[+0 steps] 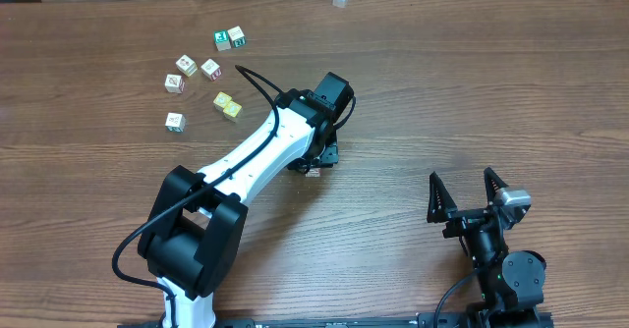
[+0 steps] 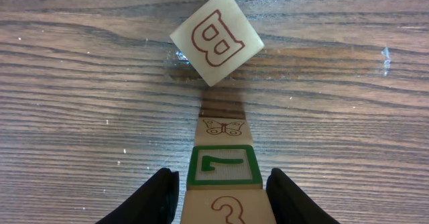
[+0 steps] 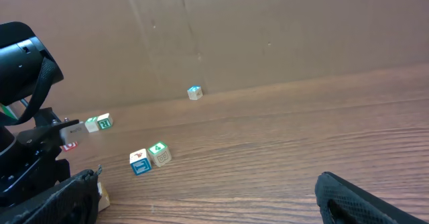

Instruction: Form a tower

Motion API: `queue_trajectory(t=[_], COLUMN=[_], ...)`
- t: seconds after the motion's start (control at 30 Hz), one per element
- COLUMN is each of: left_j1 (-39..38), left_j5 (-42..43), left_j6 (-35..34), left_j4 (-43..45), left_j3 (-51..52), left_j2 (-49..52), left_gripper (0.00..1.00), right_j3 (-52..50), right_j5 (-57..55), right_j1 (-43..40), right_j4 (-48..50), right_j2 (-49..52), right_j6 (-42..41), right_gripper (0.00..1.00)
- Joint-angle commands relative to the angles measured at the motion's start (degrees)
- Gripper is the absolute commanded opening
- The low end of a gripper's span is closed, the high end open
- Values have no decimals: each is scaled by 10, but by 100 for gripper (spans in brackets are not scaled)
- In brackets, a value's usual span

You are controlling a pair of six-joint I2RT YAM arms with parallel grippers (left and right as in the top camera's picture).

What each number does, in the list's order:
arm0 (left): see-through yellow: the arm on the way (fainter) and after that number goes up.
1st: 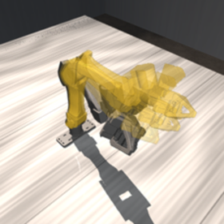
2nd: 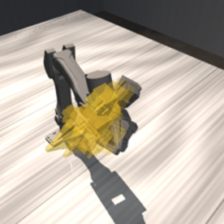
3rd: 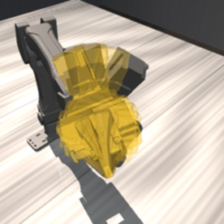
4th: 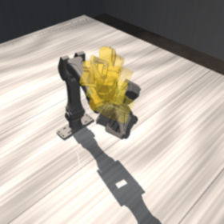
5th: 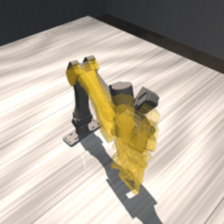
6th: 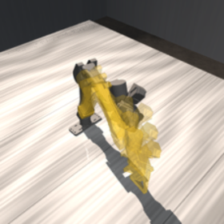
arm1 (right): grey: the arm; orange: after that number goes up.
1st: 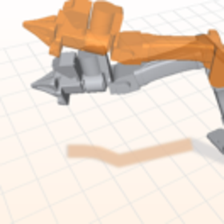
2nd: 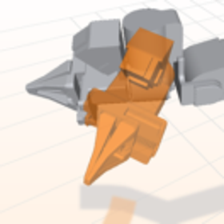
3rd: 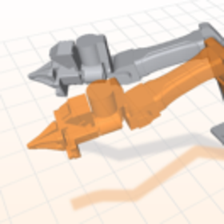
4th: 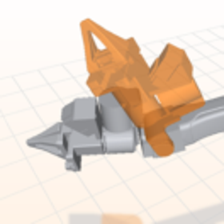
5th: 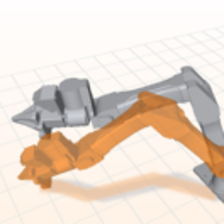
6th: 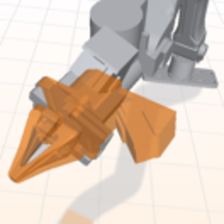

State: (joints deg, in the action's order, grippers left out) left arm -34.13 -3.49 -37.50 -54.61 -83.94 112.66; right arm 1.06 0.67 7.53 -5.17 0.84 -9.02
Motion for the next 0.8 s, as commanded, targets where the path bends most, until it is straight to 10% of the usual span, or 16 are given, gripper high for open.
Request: queue_trajectory(t=[0.0, 0.77], left_j1=[0, 0], left_j5=[-12, -14], left_j6=[5, 18], left_j4=[1, 22], left_j3=[-2, 20], left_j2=[5, 5], left_gripper=[41, 41], right_j3=[-6, -6], right_j5=[0, 0], right_j1=[-2, -2], right_j4=[3, 3], right_j2=[-7, -7], right_j6=[-3, -3], right_gripper=[100, 100])
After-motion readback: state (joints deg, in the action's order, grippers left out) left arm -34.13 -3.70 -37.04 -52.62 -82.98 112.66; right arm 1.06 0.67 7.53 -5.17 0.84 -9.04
